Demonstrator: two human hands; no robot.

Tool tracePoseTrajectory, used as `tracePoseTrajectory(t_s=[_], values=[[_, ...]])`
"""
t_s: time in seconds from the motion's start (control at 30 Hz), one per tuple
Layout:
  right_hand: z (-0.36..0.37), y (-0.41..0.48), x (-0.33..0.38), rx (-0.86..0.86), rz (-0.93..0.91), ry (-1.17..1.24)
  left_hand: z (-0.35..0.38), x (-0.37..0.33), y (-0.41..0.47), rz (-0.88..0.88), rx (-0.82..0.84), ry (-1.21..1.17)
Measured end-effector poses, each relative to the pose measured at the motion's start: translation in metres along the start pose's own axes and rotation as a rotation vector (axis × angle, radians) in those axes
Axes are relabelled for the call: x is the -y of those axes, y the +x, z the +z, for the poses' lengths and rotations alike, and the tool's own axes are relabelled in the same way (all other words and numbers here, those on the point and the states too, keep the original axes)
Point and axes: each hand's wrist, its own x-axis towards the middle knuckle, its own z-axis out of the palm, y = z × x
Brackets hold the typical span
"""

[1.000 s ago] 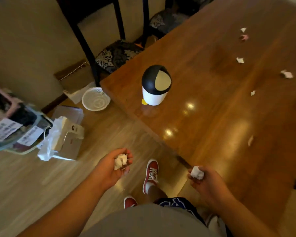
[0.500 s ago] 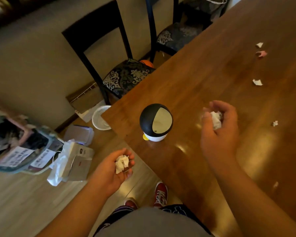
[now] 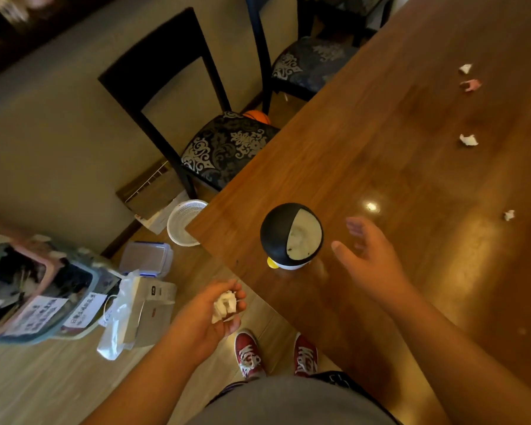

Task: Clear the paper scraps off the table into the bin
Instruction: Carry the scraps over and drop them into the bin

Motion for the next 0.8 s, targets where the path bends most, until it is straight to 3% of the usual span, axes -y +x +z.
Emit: tracePoseTrajectory(t_s=[0.23,0.37,0.53,0.67,0.8], values=[[-0.012,-0.025,-0.046,-0.049,0.141,0.033,0.085,-0.05,-0.006,0.3,0.142,0.658],[-0.011,-0.042,-0.066,-0.035,0.237,0.074,0.141,-0.074,-0.002,0.625,0.197,1.083],[-0.016,-0.056,-0.083,0.037,0.303,0.092,0.177,-0.082,0.026,1.028,0.175,1.807],[-0.024,-0.061,-0.091,0.019,0.325,0.12,0.167,-0.083,0.052,1.03,0.154,2.347],[-0.032,-0.059,-0.097,0.006,0.353,0.175,0.158,-0.084,0.061,1.009,0.194,2.352]])
